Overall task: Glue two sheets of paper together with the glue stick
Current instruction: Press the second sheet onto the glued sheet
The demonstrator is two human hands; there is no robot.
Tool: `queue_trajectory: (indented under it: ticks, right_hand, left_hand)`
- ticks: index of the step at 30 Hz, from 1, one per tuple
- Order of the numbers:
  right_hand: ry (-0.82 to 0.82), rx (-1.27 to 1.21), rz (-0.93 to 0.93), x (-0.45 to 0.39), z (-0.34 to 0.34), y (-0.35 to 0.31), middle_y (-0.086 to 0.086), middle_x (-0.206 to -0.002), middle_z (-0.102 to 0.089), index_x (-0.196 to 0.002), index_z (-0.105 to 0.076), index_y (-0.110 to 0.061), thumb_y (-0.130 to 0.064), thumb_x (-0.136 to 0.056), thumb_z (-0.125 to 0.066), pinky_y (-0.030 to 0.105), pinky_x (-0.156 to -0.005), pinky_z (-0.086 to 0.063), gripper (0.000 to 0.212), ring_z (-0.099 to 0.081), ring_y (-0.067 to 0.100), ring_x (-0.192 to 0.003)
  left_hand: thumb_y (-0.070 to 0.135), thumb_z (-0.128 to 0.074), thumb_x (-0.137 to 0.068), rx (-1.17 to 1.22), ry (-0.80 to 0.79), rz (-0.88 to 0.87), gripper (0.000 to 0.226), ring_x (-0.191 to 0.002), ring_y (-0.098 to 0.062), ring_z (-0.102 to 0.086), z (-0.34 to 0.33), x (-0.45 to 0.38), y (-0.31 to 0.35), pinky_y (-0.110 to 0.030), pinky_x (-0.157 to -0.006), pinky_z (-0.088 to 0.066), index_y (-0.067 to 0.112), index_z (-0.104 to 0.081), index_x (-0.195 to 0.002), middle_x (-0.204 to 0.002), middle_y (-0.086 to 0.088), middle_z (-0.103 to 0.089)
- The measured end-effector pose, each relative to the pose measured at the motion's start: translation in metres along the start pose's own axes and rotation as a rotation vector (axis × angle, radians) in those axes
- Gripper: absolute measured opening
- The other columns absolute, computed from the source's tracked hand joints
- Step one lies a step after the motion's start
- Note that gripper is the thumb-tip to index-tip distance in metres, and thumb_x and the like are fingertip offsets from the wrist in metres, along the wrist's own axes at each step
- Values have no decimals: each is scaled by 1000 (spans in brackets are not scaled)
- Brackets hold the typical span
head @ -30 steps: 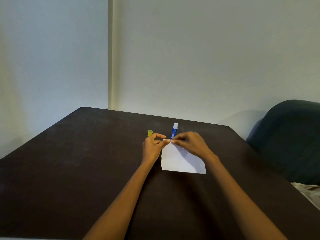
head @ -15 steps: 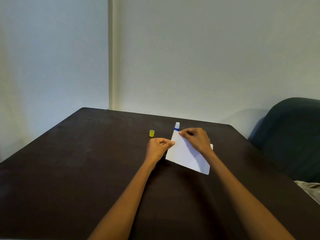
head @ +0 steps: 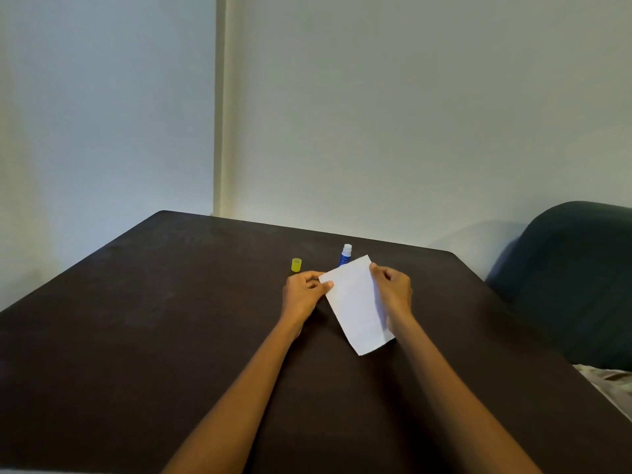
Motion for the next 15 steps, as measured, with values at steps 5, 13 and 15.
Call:
queue_trajectory:
  ticks: [5, 13, 15]
  right_hand:
    - [-291, -39, 17, 9, 1, 1, -15, -71, -69, -78, -64, -26, -47, -81, -65, 13, -45, -45, 21, -67, 4, -61]
    - [-192, 154, 143, 20, -14, 26, 3, -67, -54, -71, -52, -13, -45, -92, -50, 27, -55, -34, 38, -46, 11, -60]
    - [-109, 99, 132, 20, -16, 23, 2, -70, -58, -73, -54, -13, -46, -91, -50, 26, -57, -37, 38, -51, 12, -64]
  left_hand:
    - [15, -67, -84, 69, 102, 24, 18, -61, -12, -62, 5, -1, 0, -20, -54, -52, 3, -67, -97, -79, -4, -70]
    - [32, -57, -90, 127, 235, -24, 21, -84, -16, -60, 6, 1, 3, -28, -67, -49, 13, -65, -88, -99, -12, -68]
    - [33, -63, -86, 119, 135, -2, 29, -91, -15, -64, 3, 1, 3, -33, -76, -55, 10, -64, -104, -105, -9, -68]
Point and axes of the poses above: each hand's wrist, its own x-axis away from the middle knuckle, its own z-axis out of the back of the hand, y = z × x, the point moved 3 cm from there along -x, towards the middle knuckle
